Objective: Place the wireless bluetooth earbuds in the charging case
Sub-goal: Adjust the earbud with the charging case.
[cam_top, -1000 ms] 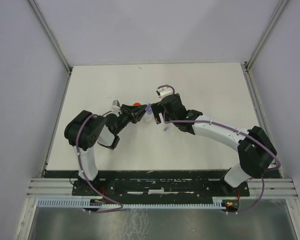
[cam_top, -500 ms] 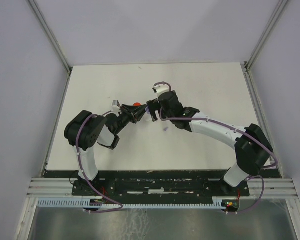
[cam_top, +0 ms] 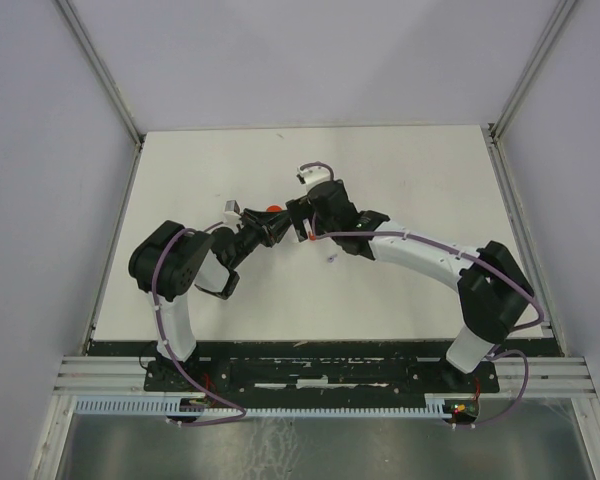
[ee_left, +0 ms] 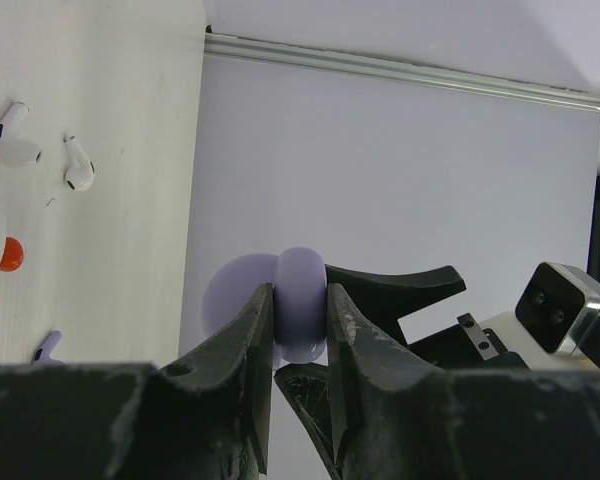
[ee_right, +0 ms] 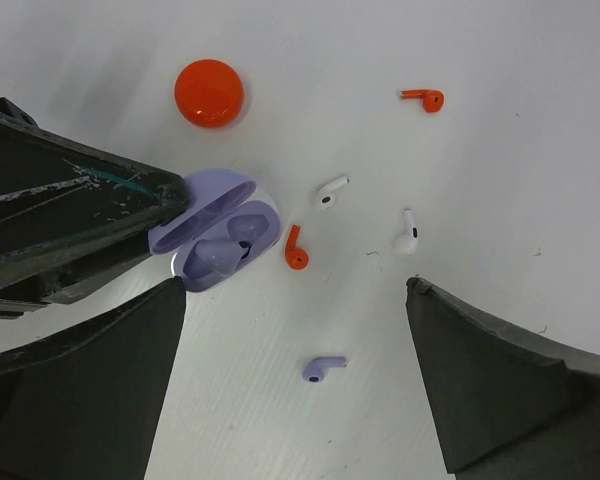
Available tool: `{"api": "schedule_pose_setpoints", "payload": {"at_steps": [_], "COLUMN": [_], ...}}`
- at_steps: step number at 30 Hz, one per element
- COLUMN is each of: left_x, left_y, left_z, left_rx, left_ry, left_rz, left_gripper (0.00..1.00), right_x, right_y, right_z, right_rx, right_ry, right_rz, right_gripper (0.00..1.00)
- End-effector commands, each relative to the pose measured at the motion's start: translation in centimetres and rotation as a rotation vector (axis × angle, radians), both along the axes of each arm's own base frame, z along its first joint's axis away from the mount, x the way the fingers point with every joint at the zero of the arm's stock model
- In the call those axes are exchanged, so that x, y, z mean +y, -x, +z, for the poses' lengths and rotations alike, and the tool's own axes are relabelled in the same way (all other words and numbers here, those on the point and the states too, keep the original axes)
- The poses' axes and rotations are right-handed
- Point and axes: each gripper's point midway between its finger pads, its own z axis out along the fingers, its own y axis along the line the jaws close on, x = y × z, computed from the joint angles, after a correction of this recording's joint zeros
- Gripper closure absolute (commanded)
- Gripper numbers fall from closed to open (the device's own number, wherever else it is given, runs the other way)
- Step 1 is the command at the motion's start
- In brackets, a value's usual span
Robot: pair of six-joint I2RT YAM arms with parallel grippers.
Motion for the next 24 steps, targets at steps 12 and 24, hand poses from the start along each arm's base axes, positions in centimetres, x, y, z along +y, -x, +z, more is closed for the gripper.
{"api": "schedule_pose_setpoints", "payload": {"at_steps": [12,24], "left_x": [-0.2,-0.2], "left_y": [0.5,0.6], "left_z": [3.4,3.4], "left_rx": [-0.130,-0.131], "left_ry": [0.060,0.059], "left_rz": [-0.020,-0.022], "left_gripper": [0.97,0.97], "right_x": [0.7,-0.2], "right_y": [-2.3,-3.2], "right_z": [2.3,3.0], "right_rx": [-0.070,-0.083], "right_ry": [-0.014,-0.031], "right_rz": [-0.069,-0.102], "right_gripper": [0.01,0.01]}}
